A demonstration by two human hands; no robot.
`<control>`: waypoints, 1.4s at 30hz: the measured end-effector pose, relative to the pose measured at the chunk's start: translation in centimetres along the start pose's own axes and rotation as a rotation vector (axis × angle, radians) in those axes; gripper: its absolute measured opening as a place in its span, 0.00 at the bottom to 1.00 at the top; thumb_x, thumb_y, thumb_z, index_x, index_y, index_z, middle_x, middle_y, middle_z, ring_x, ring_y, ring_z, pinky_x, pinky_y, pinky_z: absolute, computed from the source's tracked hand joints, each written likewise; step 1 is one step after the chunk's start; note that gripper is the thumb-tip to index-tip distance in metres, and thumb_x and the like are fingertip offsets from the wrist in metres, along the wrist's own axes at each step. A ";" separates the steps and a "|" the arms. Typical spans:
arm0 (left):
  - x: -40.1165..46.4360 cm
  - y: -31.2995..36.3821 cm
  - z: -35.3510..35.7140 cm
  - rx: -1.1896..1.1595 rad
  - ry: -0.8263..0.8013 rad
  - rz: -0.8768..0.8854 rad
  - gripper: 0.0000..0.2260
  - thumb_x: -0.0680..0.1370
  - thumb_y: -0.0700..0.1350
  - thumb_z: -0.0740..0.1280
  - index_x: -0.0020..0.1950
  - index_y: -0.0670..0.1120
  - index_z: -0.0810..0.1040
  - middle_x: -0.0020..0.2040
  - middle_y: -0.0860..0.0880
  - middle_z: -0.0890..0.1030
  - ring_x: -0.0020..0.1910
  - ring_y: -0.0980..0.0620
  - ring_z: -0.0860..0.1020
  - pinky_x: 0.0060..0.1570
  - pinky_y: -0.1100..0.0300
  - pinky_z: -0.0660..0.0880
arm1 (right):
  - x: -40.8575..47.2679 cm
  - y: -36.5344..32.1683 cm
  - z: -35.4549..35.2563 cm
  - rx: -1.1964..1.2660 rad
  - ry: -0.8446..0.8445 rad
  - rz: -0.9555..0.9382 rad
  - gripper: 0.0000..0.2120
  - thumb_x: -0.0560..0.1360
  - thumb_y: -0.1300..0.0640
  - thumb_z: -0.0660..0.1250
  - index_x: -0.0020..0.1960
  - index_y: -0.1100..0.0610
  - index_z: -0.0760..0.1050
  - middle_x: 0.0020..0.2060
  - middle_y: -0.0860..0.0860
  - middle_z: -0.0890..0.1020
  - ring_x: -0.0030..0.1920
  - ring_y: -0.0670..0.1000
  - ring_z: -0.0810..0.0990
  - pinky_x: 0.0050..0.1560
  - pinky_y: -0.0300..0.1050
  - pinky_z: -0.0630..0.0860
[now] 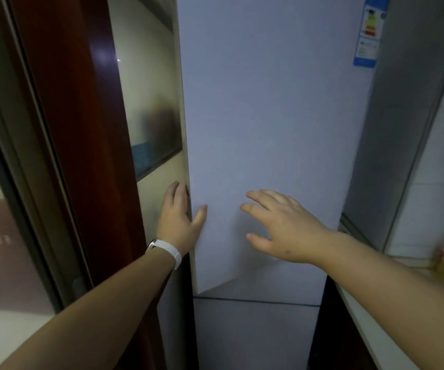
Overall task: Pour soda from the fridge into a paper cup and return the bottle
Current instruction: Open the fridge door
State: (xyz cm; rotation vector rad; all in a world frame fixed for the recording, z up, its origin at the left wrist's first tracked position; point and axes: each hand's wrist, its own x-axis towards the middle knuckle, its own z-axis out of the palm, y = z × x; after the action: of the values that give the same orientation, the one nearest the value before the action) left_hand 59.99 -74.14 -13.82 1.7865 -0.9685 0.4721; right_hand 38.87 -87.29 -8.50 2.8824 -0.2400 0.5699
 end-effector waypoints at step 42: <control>-12.3 30.9 15.0 -0.110 0.051 1.110 0.35 0.72 0.60 0.67 0.76 0.49 0.62 0.77 0.40 0.57 0.76 0.37 0.59 0.71 0.38 0.58 | -35.7 2.4 -14.7 -0.294 -0.089 0.681 0.29 0.75 0.39 0.58 0.74 0.46 0.60 0.74 0.46 0.61 0.73 0.49 0.58 0.70 0.47 0.57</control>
State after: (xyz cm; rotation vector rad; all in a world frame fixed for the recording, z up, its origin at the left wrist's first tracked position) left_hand 26.46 -88.11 -10.38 0.9871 -1.8653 1.0974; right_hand 0.52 -82.14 -8.74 2.4930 -1.2299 0.4485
